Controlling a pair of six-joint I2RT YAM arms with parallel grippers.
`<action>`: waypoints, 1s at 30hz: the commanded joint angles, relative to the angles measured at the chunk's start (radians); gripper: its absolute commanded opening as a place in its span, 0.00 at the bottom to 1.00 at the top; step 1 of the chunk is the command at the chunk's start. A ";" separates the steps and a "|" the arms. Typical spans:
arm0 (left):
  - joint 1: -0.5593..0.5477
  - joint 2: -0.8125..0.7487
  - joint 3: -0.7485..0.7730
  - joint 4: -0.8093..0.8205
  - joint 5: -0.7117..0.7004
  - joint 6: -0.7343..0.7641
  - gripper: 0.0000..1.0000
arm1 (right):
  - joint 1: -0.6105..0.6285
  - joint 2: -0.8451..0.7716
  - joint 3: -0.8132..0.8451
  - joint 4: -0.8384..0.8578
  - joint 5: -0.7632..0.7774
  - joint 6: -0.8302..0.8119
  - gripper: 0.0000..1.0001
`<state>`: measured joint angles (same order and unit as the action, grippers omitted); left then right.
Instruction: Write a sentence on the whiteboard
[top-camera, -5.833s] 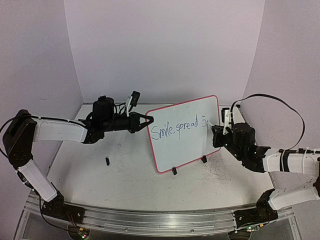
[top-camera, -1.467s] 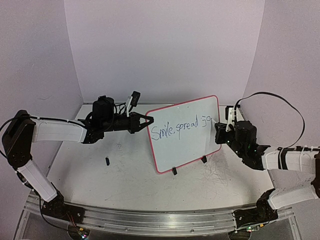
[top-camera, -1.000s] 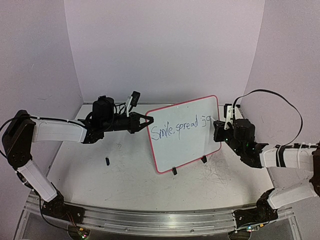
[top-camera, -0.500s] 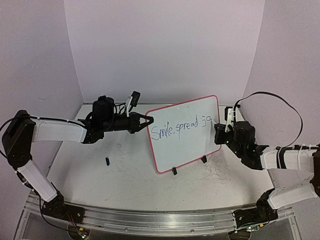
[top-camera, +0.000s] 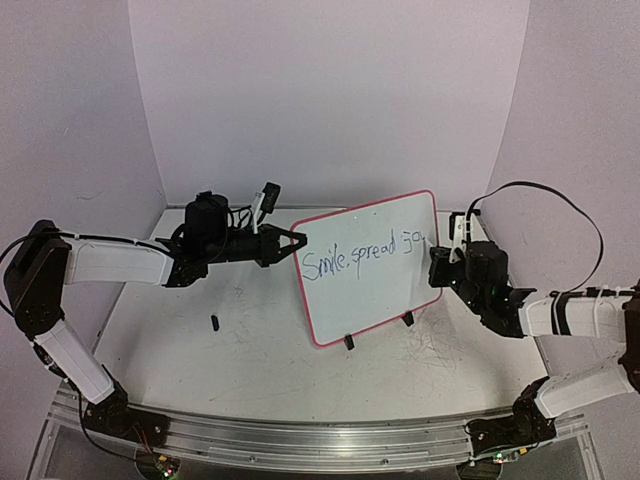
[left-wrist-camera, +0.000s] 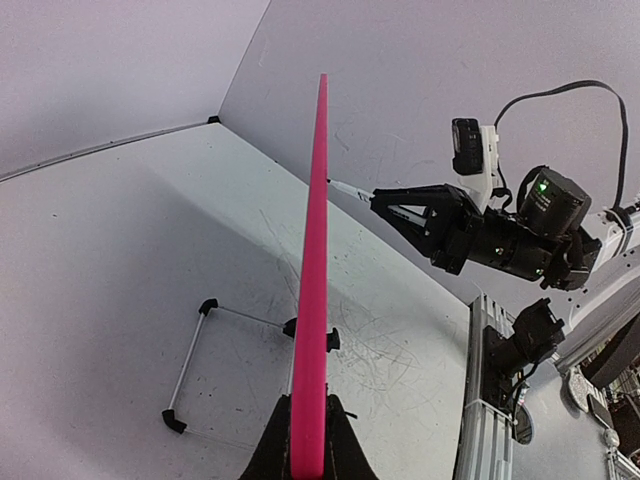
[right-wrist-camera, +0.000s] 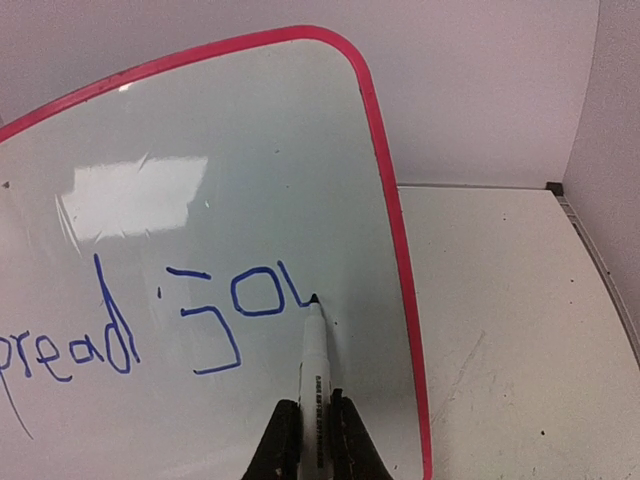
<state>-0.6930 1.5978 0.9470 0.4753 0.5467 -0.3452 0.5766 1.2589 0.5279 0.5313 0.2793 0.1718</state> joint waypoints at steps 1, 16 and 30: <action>-0.012 -0.015 -0.007 -0.075 0.023 0.078 0.00 | -0.005 0.031 0.060 0.047 0.021 -0.019 0.00; -0.012 -0.018 -0.007 -0.075 0.020 0.080 0.00 | -0.006 0.028 0.060 0.026 0.008 -0.024 0.00; -0.012 -0.019 -0.005 -0.077 0.020 0.080 0.00 | -0.003 -0.017 -0.028 -0.036 -0.031 0.049 0.00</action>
<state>-0.6922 1.5959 0.9470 0.4702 0.5457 -0.3465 0.5762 1.2625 0.5209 0.5236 0.2742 0.1881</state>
